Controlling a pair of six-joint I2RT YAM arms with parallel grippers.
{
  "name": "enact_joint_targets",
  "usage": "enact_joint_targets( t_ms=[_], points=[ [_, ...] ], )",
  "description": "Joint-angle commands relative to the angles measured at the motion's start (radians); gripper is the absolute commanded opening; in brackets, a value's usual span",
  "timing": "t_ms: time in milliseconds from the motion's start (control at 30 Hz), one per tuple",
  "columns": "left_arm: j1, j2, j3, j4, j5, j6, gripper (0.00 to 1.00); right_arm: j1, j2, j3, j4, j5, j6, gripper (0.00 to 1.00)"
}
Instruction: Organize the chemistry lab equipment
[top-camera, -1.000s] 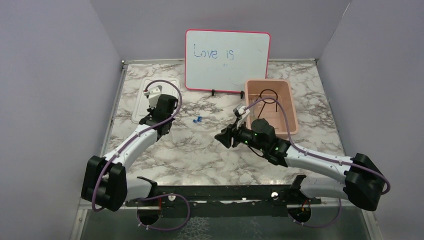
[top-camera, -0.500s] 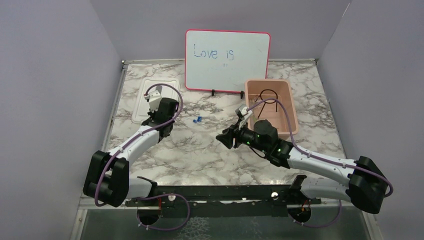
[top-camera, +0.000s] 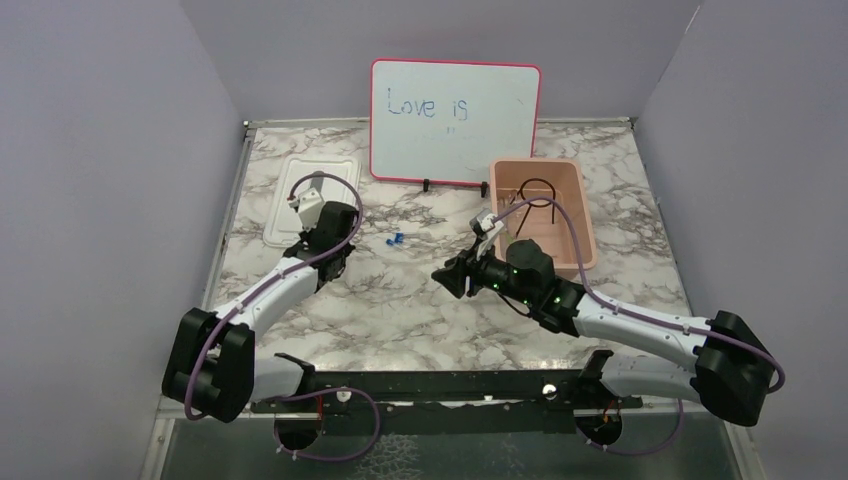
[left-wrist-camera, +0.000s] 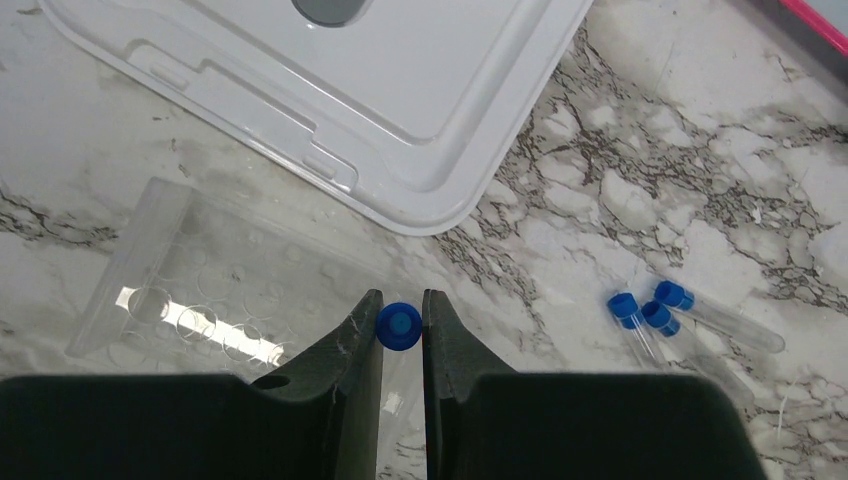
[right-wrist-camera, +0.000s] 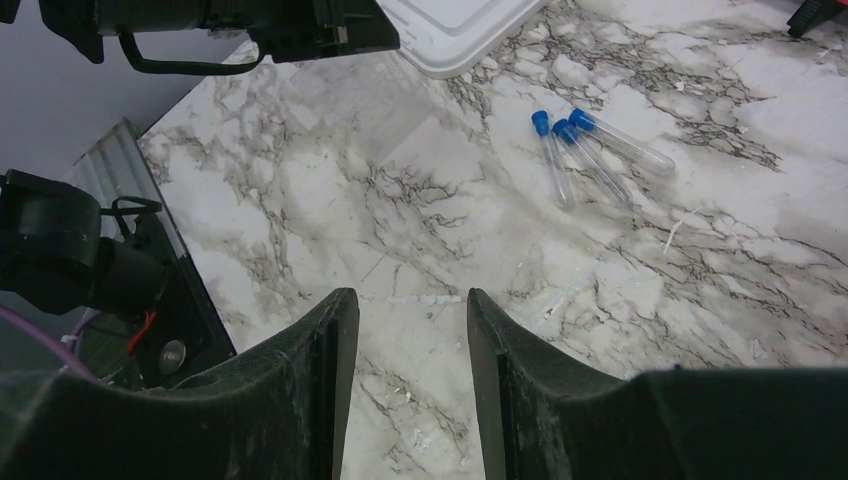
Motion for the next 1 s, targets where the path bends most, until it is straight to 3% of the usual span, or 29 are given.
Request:
enact_joint_targets(
  t_ms=[0, 633, 767, 967],
  points=[
    [-0.071, 0.003, 0.002, -0.012, 0.012, -0.052, 0.12, 0.007, 0.014, -0.001, -0.007, 0.023, -0.020, 0.48],
    [-0.266, 0.112, 0.032, -0.038, -0.191, -0.041, 0.14, 0.006, 0.040, 0.008, -0.030, 0.098, 0.012, 0.48],
    [-0.281, 0.097, 0.024, -0.048, -0.198, -0.054, 0.24, 0.007, 0.062, 0.017, -0.034, 0.108, 0.029, 0.48],
    [-0.282, 0.024, 0.045, -0.082, -0.196, -0.043, 0.53, 0.006, 0.082, 0.046, -0.048, 0.102, 0.043, 0.48]
  ],
)
